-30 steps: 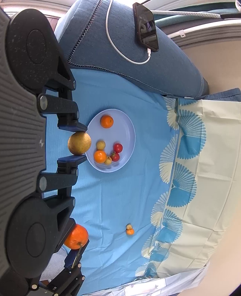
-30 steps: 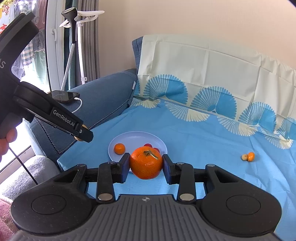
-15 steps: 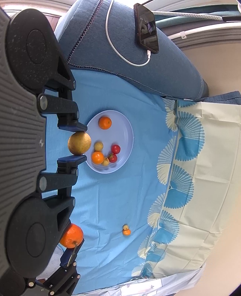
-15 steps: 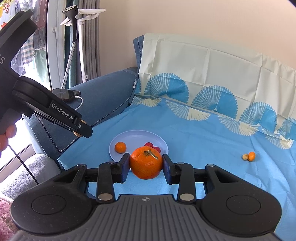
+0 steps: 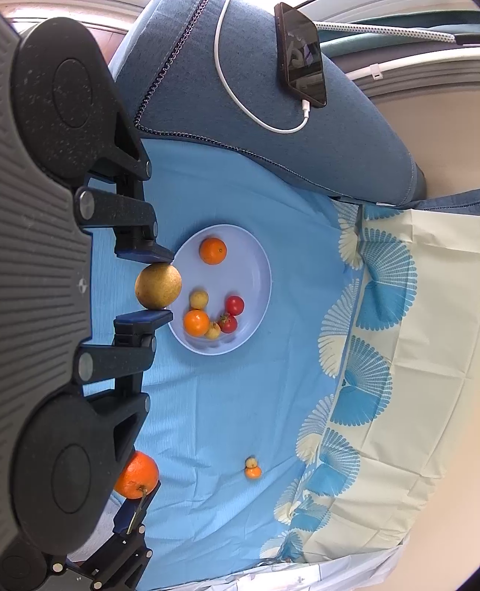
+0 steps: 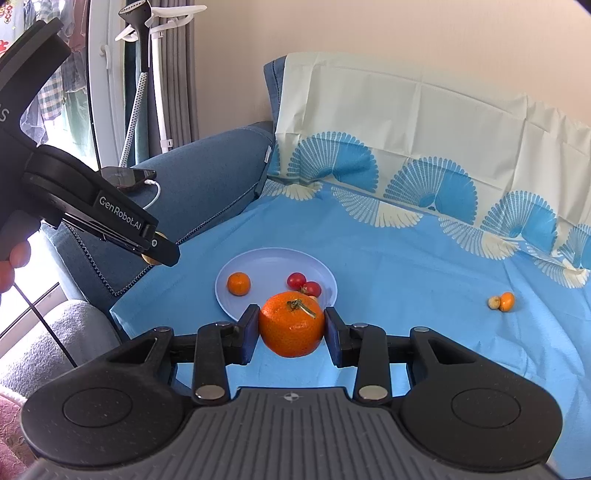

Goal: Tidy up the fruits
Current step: 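Carry longan and mandarin to the plate and open both tools to release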

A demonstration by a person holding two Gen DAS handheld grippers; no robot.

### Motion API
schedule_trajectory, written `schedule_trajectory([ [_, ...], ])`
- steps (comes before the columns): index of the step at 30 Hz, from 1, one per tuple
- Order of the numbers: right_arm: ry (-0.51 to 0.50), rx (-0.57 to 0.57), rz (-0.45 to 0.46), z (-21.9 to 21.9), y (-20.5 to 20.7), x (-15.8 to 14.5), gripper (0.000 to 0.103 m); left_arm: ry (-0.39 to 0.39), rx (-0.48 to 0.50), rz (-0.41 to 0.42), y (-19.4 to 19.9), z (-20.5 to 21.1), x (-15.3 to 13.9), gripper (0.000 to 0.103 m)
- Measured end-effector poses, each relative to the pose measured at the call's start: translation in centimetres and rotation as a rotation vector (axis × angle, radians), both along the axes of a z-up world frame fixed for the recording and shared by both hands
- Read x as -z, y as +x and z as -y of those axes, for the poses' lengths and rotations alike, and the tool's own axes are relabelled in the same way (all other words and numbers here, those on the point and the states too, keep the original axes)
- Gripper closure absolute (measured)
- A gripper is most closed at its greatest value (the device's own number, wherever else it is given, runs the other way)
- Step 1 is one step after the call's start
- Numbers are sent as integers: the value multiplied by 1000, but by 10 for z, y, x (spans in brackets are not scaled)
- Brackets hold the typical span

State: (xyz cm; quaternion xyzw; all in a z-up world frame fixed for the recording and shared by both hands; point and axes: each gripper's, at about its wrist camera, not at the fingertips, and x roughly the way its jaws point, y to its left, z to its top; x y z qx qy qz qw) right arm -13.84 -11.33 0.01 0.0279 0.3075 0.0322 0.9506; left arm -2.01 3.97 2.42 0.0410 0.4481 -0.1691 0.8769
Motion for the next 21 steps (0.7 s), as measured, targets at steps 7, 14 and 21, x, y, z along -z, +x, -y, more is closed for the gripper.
schedule_trajectory([
  [7,4,5,-16,0,8,4,64,1,-5,-7,10,2,3,74],
  [14,1,9,-27,1,20,10,64,10,-8,-14,23,5,8,74],
  [21,8,7,-38,4,40,18,64,21,-10,-33,45,13,18,74],
])
